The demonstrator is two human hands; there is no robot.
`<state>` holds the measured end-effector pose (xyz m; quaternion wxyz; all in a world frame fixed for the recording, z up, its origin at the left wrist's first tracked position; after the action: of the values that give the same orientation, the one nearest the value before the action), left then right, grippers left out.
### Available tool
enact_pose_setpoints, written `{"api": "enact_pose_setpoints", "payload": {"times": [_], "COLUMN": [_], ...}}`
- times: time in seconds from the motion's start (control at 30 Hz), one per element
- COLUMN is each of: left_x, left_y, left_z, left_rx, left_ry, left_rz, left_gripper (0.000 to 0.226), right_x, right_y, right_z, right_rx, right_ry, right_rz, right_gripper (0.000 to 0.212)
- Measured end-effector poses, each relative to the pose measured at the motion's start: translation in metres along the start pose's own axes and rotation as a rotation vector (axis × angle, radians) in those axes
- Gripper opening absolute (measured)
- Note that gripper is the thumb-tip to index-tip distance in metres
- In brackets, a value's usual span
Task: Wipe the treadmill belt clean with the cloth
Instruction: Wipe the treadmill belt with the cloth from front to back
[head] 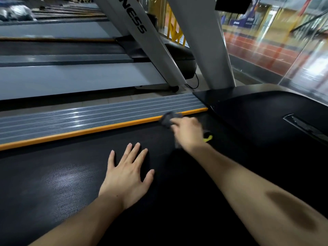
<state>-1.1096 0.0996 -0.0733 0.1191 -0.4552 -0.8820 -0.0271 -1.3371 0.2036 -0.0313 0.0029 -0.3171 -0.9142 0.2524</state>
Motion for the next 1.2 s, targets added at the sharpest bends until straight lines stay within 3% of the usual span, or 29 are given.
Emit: {"api": "enact_pose_setpoints", "payload": {"times": [0.1,0.17,0.27,0.37,0.43,0.6,0.7,0.77,0.87,0.93,1.07,1.2], "left_x": [-0.001,-0.001,0.001,0.001,0.001,0.002,0.0,0.001,0.001,0.002,0.001,0.003], "left_y": [0.001,0.002,0.002,0.002,0.001,0.001,0.001,0.002,0.002,0.002,0.001,0.0], "left_z": [-0.003,-0.005,-0.006,-0.005,-0.005,-0.005,-0.003,-0.004,-0.005,-0.004,-0.003,-0.004], "left_rx": [0.02,0.014,-0.01,-0.014,-0.026,-0.017,-0.026,-0.02,-0.023,-0.025,-0.038,-0.038], "left_ry": [-0.012,-0.017,-0.041,-0.035,-0.043,-0.048,-0.078,-0.066,-0.052,-0.059,-0.062,-0.073], "left_rz": [-0.038,-0.049,-0.046,-0.043,-0.047,-0.056,-0.056,-0.048,-0.041,-0.039,-0.04,-0.048], "left_gripper": [0.082,0.081,0.079,0.079,0.079,0.08,0.08,0.081,0.083,0.082,0.081,0.084], "right_x": [-0.043,-0.016,0.071,0.116,0.087,-0.06,-0.054,0.004,0.105,0.124,0.044,-0.044], "right_y": [0.002,0.0,-0.002,0.009,0.004,-0.002,0.004,-0.001,0.002,0.007,0.003,0.03], "right_z": [0.01,0.007,-0.011,-0.029,-0.026,0.011,0.011,0.001,-0.02,-0.025,-0.012,0.008], "right_rx": [-0.068,-0.065,-0.111,-0.056,-0.04,-0.116,-0.162,-0.104,-0.085,-0.061,-0.063,-0.081], "right_ry": [-0.025,0.027,0.253,0.281,0.234,-0.026,-0.048,0.055,0.248,0.302,0.136,-0.075], "right_rz": [-0.214,-0.22,-0.015,0.222,0.207,-0.114,-0.259,-0.177,0.122,0.245,0.162,-0.142], "right_gripper": [0.026,0.027,0.03,0.029,0.027,0.027,0.029,0.036,0.034,0.034,0.029,0.03]}}
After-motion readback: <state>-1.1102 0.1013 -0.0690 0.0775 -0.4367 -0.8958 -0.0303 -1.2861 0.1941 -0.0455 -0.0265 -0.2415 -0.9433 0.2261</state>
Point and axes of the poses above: each hand's wrist, its own y-axis away from the middle knuckle, its own z-axis out of the palm, x = y × z, the point moved 3 cm from there along -y, towards the middle knuckle, and after that the axes turned 12 degrees about -z, right-handed, at the moved point
